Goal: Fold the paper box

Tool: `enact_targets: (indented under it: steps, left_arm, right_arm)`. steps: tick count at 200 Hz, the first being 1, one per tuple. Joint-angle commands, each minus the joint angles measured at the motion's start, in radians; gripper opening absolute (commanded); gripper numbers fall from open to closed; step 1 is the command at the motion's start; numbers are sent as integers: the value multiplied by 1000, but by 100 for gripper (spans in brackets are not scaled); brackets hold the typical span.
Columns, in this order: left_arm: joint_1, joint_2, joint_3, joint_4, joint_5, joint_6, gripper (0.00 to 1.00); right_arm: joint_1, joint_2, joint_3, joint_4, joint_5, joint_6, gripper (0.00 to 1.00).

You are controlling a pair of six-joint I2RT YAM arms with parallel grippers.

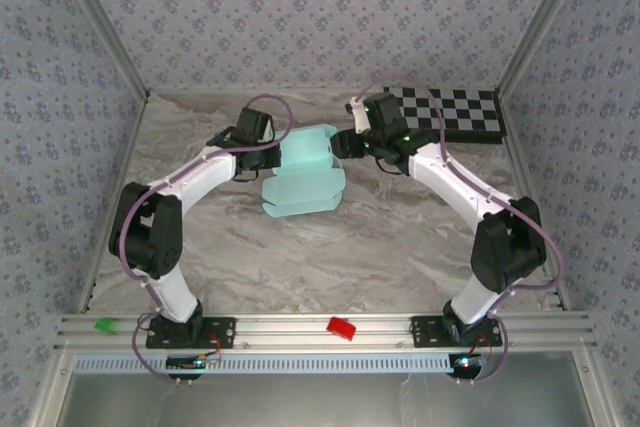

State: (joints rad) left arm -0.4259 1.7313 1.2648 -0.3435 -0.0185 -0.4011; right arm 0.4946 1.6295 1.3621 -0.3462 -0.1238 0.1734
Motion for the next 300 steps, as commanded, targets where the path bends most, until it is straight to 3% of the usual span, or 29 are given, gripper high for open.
enact_targets:
  steps: [1, 47, 95, 137, 300]
  left_arm:
    - [-5, -34, 0, 13, 12, 13, 0]
    - [-4, -36, -1, 10, 14, 12, 0]
    - [-5, -41, -2, 9, 16, 15, 0]
    - [-5, -42, 0, 10, 18, 13, 0]
    - [-5, -32, 13, 12, 40, 14, 0]
  right_arm:
    - [-15, -35, -40, 31, 70, 41, 61]
    - [-79, -1, -65, 43, 26, 66, 59]
    - [-115, 82, -44, 70, -168, -4, 57]
    - [-108, 98, -55, 108, -249, -43, 57]
    - [-57, 224, 56, 51, -336, -108, 57]
